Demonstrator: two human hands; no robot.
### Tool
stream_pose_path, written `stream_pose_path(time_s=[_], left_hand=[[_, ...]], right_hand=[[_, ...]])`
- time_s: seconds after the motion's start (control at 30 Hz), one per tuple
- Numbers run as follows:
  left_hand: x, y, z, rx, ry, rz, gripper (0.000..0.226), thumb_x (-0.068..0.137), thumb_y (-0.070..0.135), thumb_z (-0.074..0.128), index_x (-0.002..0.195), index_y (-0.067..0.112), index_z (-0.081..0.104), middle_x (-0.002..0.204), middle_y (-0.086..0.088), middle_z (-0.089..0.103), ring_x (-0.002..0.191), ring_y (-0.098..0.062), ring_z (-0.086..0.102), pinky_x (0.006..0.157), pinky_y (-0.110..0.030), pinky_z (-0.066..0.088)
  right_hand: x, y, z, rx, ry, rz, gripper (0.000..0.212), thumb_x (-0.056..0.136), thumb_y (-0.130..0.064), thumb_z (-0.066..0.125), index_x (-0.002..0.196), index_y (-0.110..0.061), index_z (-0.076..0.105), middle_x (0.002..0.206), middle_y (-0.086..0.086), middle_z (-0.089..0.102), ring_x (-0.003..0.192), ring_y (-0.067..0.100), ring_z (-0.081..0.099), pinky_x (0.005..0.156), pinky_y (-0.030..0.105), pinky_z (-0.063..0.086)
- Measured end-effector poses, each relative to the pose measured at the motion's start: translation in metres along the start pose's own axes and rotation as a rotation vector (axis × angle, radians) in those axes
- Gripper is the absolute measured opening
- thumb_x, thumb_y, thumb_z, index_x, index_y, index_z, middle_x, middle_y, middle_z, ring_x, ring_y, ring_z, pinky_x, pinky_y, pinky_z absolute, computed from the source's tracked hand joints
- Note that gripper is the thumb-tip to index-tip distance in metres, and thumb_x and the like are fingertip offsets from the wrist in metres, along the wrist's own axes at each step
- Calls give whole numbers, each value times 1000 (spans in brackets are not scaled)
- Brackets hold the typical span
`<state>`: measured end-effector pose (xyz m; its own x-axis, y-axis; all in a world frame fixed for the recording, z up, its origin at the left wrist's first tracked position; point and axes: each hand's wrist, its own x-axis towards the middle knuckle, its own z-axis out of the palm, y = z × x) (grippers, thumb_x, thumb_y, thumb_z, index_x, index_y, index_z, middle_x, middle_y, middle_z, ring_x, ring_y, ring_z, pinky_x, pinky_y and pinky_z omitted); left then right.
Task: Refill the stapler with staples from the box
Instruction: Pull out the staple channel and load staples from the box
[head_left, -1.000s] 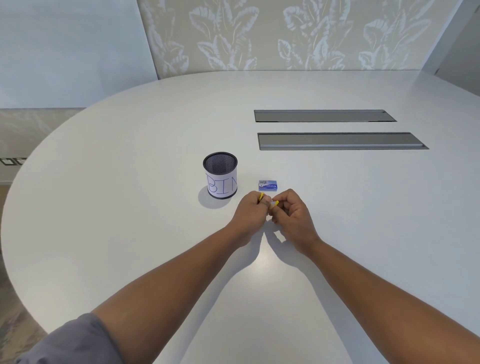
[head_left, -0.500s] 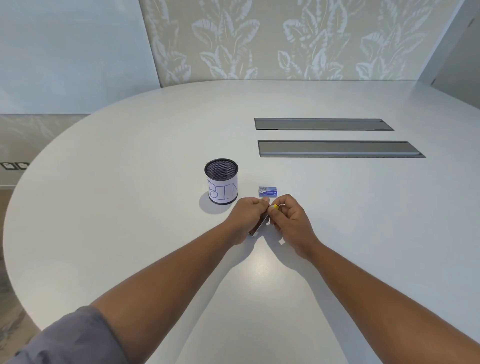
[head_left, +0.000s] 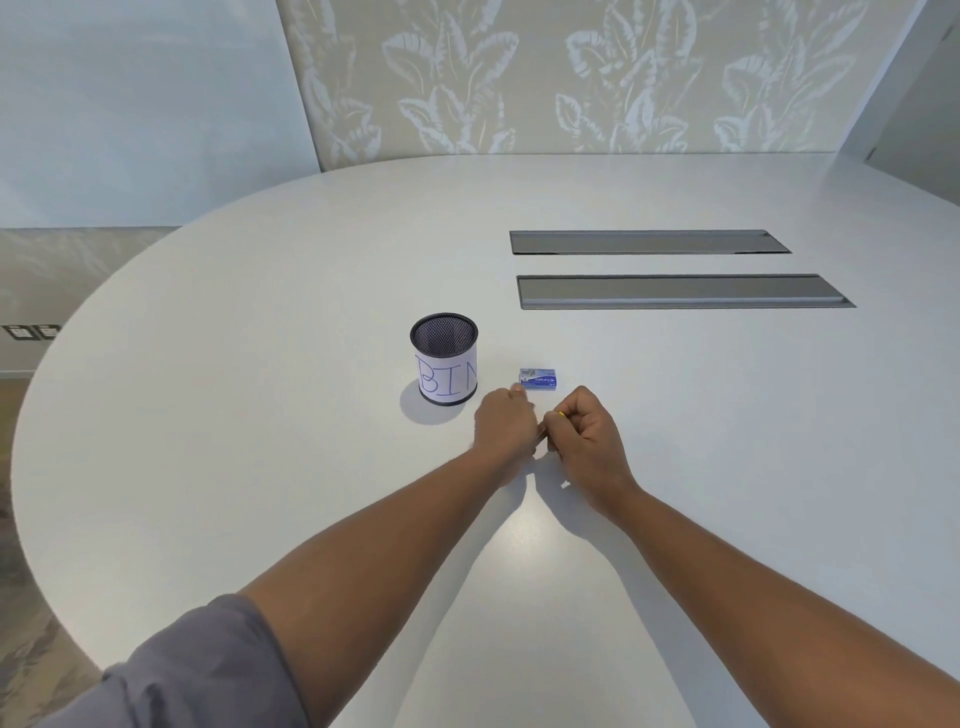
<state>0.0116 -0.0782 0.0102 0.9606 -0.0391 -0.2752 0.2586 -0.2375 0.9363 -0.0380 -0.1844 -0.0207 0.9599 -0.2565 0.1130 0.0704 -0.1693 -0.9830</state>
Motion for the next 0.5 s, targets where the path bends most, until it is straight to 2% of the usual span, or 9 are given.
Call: stream_pose_path(time_s=[0.07,0.1,0.13,0.2,0.23,0.37,0.43,0.5], left_hand=[[4,2,-1,-14,11,-22,38,104,35,36,88,11,60,98,-9,68,91,-32,69,84,-48,59],[6,1,0,-15,-10,-24,37,104,35,36,87,11,59,99,-10,68,86,-29,69,80,-44,60],[8,-1,0,-21,-30,-24,37,104,35,36,85,12,58,97,-10,67,77,-24,67,69,-37,60],[8,-3,-1,-38,-52,-35,37,105,36,37,84,13,57,88,-5,63,63,-15,60,46,-20,48],[8,-4,-3,-49,-64,-39,38,105,36,37,85,12,58,84,-4,62,62,-15,59,42,-17,44],[14,-6,-12,-99,-175,-112,43,104,42,42,100,4,65,82,-10,64,64,-23,62,62,-29,49],[15,-8,-17,-235,-271,-152,39,103,41,48,101,6,64,80,-9,61,61,-20,63,58,-27,52],[15,-13,-22,-331,-356,-131,31,101,38,56,101,8,63,77,-8,59,62,-18,62,57,-27,52]], right_hand=[[-1,-1,0,-5,17,0,14,89,-18,54,77,-17,47,75,27,61,57,17,48,51,28,40],[-1,-1,0,-3,17,4,14,89,-18,55,78,-16,46,76,29,60,57,19,46,51,28,39],[-1,0,-1,1,17,7,15,90,-18,55,79,-14,45,75,30,58,57,21,45,50,28,38],[0,1,-1,-5,22,2,15,90,-18,55,80,-13,46,69,23,56,56,22,44,49,28,37],[0,1,-1,-11,26,-5,14,89,-18,56,80,-14,46,66,18,54,55,22,44,48,29,38],[-2,-1,-1,-11,26,-24,4,89,-15,56,87,-18,54,60,6,54,49,22,47,42,28,39],[-3,-3,0,-6,32,-21,6,88,-16,56,91,-20,59,56,-4,56,45,14,50,41,24,40],[-4,-3,-1,-16,52,-26,6,88,-15,56,87,-17,62,56,-3,55,44,15,48,44,22,40]])
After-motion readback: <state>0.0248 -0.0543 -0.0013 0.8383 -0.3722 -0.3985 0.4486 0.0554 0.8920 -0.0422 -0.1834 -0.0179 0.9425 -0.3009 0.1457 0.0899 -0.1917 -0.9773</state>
